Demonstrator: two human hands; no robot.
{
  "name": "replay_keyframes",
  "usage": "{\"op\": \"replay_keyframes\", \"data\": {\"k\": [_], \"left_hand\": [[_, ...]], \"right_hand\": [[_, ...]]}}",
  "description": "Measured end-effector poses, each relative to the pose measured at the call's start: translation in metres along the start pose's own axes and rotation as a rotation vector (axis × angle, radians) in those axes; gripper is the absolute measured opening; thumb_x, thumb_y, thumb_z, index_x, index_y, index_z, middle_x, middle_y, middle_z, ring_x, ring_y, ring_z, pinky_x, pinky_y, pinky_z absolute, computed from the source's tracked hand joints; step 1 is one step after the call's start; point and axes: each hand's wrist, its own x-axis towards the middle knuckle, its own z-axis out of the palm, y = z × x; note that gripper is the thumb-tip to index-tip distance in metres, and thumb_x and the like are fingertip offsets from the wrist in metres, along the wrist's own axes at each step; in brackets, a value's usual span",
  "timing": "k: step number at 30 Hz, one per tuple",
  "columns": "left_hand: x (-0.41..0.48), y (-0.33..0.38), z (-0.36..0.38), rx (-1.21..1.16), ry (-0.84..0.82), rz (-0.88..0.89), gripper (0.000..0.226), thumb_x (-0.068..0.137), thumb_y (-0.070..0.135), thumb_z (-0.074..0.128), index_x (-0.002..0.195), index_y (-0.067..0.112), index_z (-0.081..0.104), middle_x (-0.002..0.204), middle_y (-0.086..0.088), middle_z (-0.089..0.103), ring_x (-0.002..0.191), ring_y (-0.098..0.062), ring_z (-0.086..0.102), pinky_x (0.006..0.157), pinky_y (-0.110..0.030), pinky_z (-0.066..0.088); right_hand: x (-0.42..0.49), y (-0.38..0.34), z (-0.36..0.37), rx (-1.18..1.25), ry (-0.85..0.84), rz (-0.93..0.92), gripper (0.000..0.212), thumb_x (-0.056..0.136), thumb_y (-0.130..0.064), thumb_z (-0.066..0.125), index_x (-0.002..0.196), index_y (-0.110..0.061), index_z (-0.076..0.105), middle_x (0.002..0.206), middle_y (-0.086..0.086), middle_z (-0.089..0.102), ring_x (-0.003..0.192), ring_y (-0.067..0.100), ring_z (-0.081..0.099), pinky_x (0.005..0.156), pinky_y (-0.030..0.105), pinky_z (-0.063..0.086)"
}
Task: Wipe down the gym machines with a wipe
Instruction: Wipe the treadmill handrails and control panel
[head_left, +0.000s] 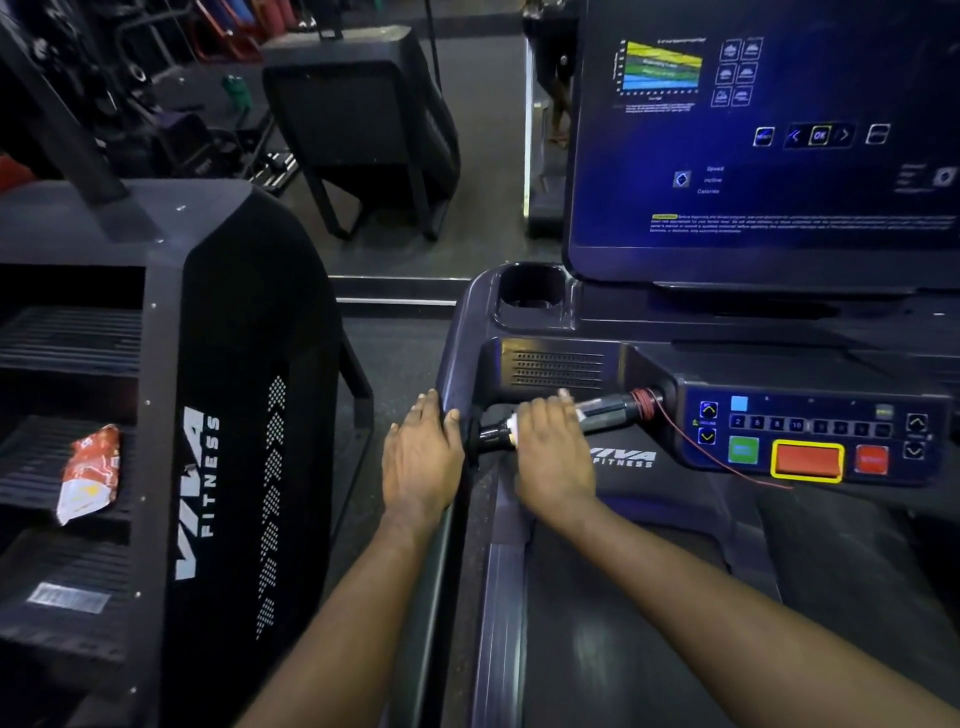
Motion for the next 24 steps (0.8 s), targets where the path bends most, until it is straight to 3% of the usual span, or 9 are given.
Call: {"op": "replay_keyframes", "data": {"k": [3, 6, 9, 12, 14, 16, 18, 21, 24], "left_hand": [[0.0, 0.001, -0.001, -0.006, 0.002, -0.013, 0.051, 0.106, 0.037, 0.038, 0.149, 0.011, 0.045, 0.144, -0.01, 0.058, 0.129, -0.032, 0.056, 0.11, -0.052, 0.042], [-0.001, 0.001, -0.002, 0.001, -0.002, -0.009, 0.049, 0.106, 0.036, 0.039, 0.147, 0.011, 0.046, 0.142, -0.011, 0.059, 0.127, -0.035, 0.057, 0.108, -0.052, 0.043], [-0.002, 0.002, -0.002, 0.006, 0.004, -0.016, 0.05, 0.106, 0.037, 0.038, 0.147, 0.01, 0.046, 0.141, -0.012, 0.06, 0.126, -0.035, 0.058, 0.109, -0.052, 0.043], [-0.003, 0.004, -0.001, 0.018, 0.021, -0.007, 0.048, 0.106, 0.035, 0.038, 0.146, 0.009, 0.047, 0.142, -0.012, 0.059, 0.126, -0.033, 0.058, 0.113, -0.049, 0.038], [-0.002, 0.003, -0.001, 0.017, 0.028, -0.003, 0.047, 0.106, 0.032, 0.038, 0.146, 0.008, 0.048, 0.143, -0.012, 0.058, 0.127, -0.033, 0.057, 0.114, -0.047, 0.035], [-0.003, 0.003, -0.001, 0.013, 0.026, -0.005, 0.048, 0.107, 0.032, 0.038, 0.146, 0.008, 0.047, 0.144, -0.012, 0.057, 0.128, -0.033, 0.057, 0.114, -0.047, 0.034], [-0.003, 0.003, -0.001, 0.01, 0.029, -0.004, 0.047, 0.106, 0.033, 0.038, 0.146, 0.009, 0.047, 0.141, -0.012, 0.06, 0.126, -0.033, 0.058, 0.114, -0.048, 0.038], [-0.002, 0.003, -0.001, 0.002, 0.035, -0.011, 0.047, 0.106, 0.035, 0.038, 0.145, 0.01, 0.048, 0.136, -0.011, 0.063, 0.123, -0.032, 0.061, 0.112, -0.049, 0.041], [-0.004, 0.004, -0.003, 0.017, 0.023, -0.012, 0.047, 0.106, 0.035, 0.037, 0.144, 0.01, 0.049, 0.135, -0.013, 0.064, 0.121, -0.036, 0.061, 0.107, -0.052, 0.045]], "right_hand": [[-0.017, 0.005, 0.01, 0.035, 0.064, -0.166, 0.091, 0.073, -0.031, 0.073, 0.151, -0.001, 0.037, 0.147, 0.019, 0.045, 0.143, 0.037, 0.033, 0.124, 0.046, 0.009], [-0.027, 0.038, 0.012, 0.078, 0.141, -0.13, 0.088, 0.09, -0.052, 0.056, 0.158, -0.004, 0.025, 0.159, 0.017, 0.033, 0.151, 0.034, 0.023, 0.124, 0.047, 0.006], [-0.026, 0.066, 0.006, 0.123, 0.189, -0.018, 0.071, 0.1, -0.054, 0.027, 0.149, -0.003, 0.04, 0.148, 0.016, 0.045, 0.144, 0.034, 0.033, 0.125, 0.046, 0.009], [-0.006, 0.064, -0.003, 0.11, 0.206, 0.093, 0.068, 0.101, -0.054, 0.02, 0.117, -0.003, 0.062, 0.115, 0.016, 0.063, 0.119, 0.034, 0.053, 0.122, 0.047, 0.022], [0.011, 0.049, -0.01, 0.119, 0.171, 0.126, 0.074, 0.099, -0.054, 0.015, 0.103, -0.003, 0.068, 0.102, 0.017, 0.068, 0.108, 0.035, 0.059, 0.12, 0.047, 0.027], [0.017, 0.032, -0.01, 0.1, 0.093, 0.068, 0.076, 0.097, -0.053, 0.011, 0.106, -0.005, 0.068, 0.103, 0.016, 0.07, 0.106, 0.033, 0.059, 0.119, 0.046, 0.027], [0.011, 0.017, -0.003, 0.118, 0.113, -0.027, 0.064, 0.098, -0.051, 0.02, 0.112, -0.008, 0.065, 0.105, 0.013, 0.066, 0.108, 0.031, 0.056, 0.121, 0.046, 0.025], [-0.009, 0.009, 0.01, 0.151, 0.18, -0.113, 0.062, 0.098, -0.049, 0.036, 0.141, -0.005, 0.049, 0.137, 0.017, 0.054, 0.136, 0.034, 0.041, 0.124, 0.048, 0.017], [-0.032, 0.014, 0.023, 0.234, 0.218, -0.105, 0.072, 0.1, -0.046, 0.034, 0.16, -0.009, 0.019, 0.168, 0.012, 0.015, 0.156, 0.026, 0.005, 0.125, 0.046, 0.008]]}}
